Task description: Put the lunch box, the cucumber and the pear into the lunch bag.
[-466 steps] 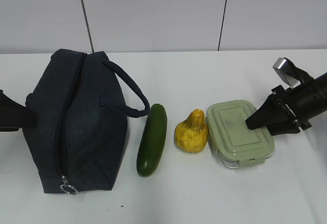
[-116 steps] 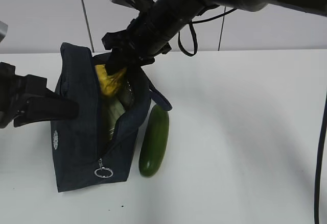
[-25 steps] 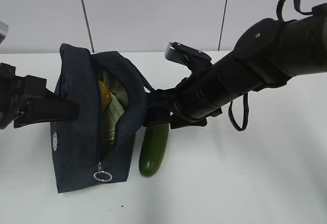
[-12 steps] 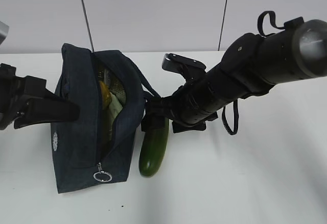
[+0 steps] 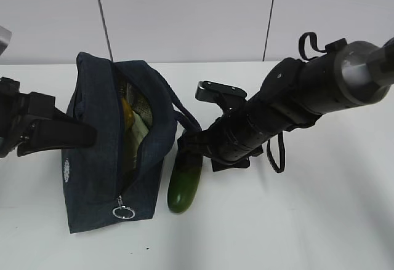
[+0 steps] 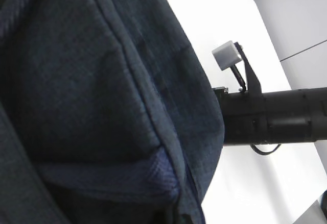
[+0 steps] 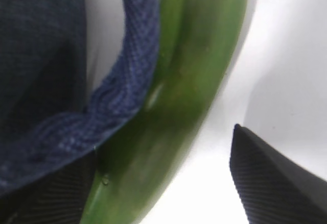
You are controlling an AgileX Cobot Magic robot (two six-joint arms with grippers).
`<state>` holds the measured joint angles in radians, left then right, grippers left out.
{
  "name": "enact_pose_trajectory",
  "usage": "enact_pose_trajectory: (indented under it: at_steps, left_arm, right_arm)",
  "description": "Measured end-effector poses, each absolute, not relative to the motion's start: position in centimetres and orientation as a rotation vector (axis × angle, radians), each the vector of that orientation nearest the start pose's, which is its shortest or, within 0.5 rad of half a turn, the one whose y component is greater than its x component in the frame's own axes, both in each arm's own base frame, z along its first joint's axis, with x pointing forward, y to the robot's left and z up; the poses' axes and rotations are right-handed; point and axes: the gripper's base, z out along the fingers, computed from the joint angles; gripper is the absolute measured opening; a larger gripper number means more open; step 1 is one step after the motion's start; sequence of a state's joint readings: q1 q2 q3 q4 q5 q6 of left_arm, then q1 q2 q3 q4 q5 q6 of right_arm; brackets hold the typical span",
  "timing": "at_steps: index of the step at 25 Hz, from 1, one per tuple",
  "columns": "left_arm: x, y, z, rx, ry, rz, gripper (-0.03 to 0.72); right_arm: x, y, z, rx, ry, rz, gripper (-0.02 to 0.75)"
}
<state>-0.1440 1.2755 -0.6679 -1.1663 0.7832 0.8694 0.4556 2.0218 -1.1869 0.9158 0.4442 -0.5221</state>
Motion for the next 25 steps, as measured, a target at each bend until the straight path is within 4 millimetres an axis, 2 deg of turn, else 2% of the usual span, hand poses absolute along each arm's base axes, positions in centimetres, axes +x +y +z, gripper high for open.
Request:
enact_pose_trajectory:
  at_steps: [21, 25]
  left_arm:
    - [21.46, -9.17, 24.50, 0.304, 2.404, -1.015, -0.014]
    - [21.45, -9.17, 24.50, 0.304, 2.405, -1.016, -0.014]
  right_arm:
    - [34.00, 20.05, 12.59, -0.491, 2.739, 0.637, 0.593]
    - [33.80, 19.57, 12.94, -0.525, 2.764, 0.566, 0.592]
